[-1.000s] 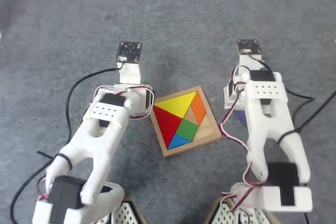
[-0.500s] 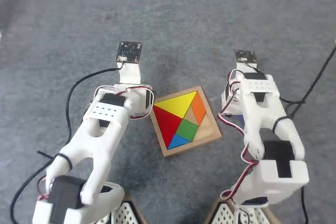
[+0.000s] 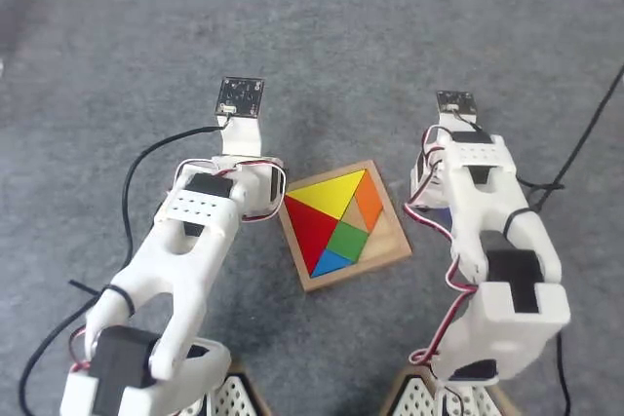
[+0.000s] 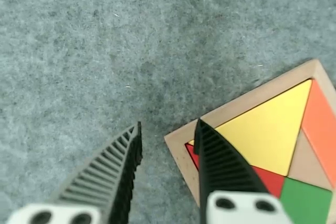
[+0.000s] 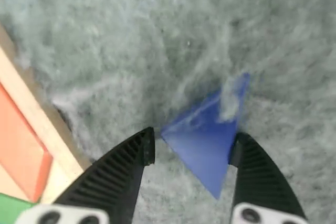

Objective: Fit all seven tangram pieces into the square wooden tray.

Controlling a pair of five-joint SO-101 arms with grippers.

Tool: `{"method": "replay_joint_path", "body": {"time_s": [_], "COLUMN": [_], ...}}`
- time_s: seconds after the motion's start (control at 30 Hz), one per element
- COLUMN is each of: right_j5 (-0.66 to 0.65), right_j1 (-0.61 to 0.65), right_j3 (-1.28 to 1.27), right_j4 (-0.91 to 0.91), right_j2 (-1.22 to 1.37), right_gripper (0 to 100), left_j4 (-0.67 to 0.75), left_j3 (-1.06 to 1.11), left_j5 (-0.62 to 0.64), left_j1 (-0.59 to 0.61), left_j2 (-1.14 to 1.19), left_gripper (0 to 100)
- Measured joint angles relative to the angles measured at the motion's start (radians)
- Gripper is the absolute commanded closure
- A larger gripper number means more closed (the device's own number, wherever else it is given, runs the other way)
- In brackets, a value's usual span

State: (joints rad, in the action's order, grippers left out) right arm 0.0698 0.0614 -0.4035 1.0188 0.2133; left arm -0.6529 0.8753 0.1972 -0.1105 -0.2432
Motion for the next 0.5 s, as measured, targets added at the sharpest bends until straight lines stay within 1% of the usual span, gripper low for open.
{"method": "replay_joint_path", "body": {"time_s": [0.2, 0.5], "right_j5": [0.005, 0.005], "right_j1": [-0.002, -0.003], "right_j3": [0.064, 0.075], "right_j4": [0.000, 0.018], "right_j2": [0.061, 0.068], "right_gripper": [76.8, 77.2], "left_j4": [0.000, 0.000], "left_j3": [0.000, 0.000], "left_j5": [0.000, 0.000], "left_j1": [0.000, 0.000], "left_j2": [0.000, 0.000], "left_gripper": [84, 84]}}
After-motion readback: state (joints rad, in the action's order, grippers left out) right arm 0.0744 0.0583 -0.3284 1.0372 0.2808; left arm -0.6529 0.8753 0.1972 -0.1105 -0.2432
